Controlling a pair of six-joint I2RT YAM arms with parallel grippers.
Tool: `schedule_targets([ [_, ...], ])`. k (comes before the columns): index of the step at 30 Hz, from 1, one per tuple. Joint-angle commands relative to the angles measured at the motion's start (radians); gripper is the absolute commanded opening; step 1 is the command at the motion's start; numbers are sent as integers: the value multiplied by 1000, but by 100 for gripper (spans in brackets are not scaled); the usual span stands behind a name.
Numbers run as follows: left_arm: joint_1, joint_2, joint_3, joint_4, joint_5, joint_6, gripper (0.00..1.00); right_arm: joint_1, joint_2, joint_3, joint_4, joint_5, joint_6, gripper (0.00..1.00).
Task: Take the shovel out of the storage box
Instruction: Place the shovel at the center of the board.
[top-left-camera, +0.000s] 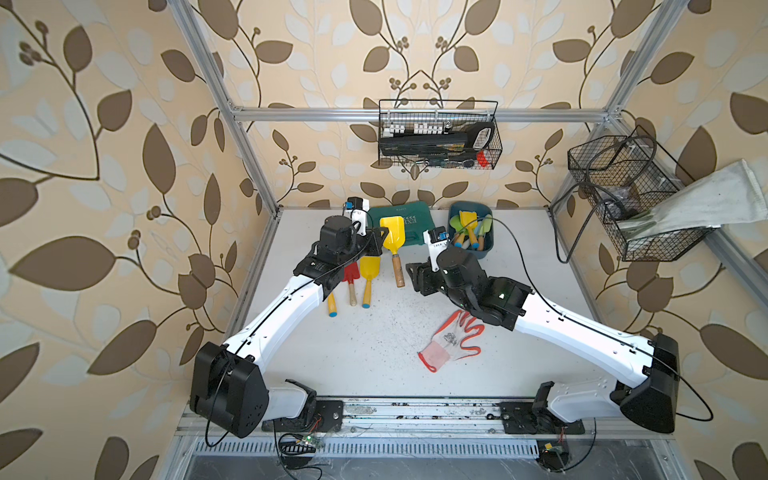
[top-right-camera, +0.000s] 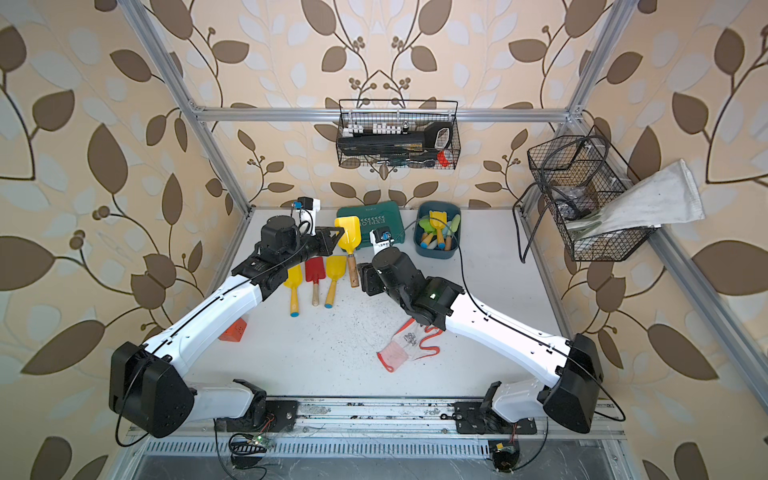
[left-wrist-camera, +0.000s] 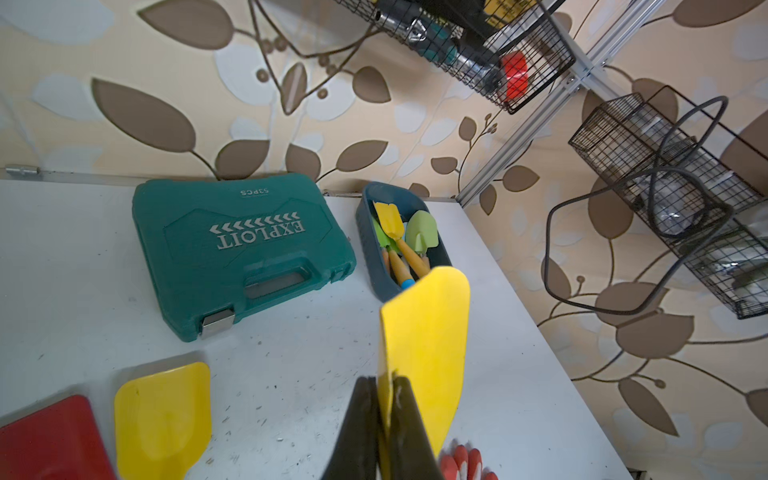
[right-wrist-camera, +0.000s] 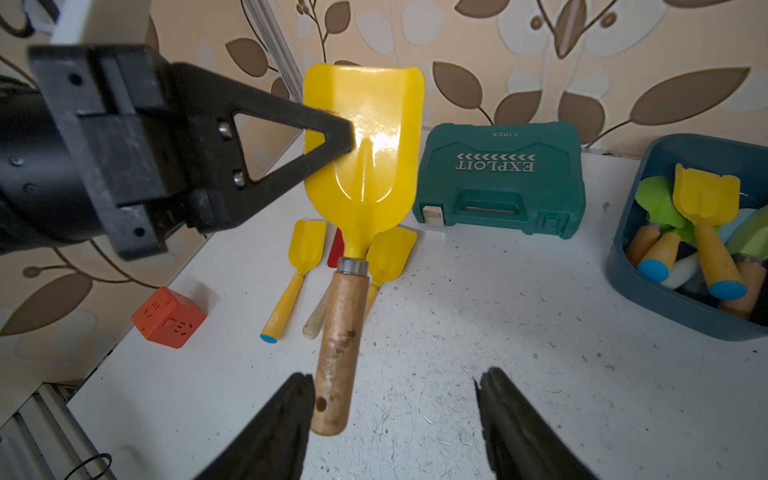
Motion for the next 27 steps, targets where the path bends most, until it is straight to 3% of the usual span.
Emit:
schedule_targets([
  [1,25,13,-15,21,73,39,0,-76,-13,-52,-35,-79,17,66],
  [7,45,82,-58,27,143,59,0,-209,19,-111,-16,-174,25,66],
  [13,56,180,-84,40,172,78,0,-274,31,-161,11,-176,7,67],
  [27,85,387,-17,-7,238,103,0,-321,4,-215,44,-198,23,67],
])
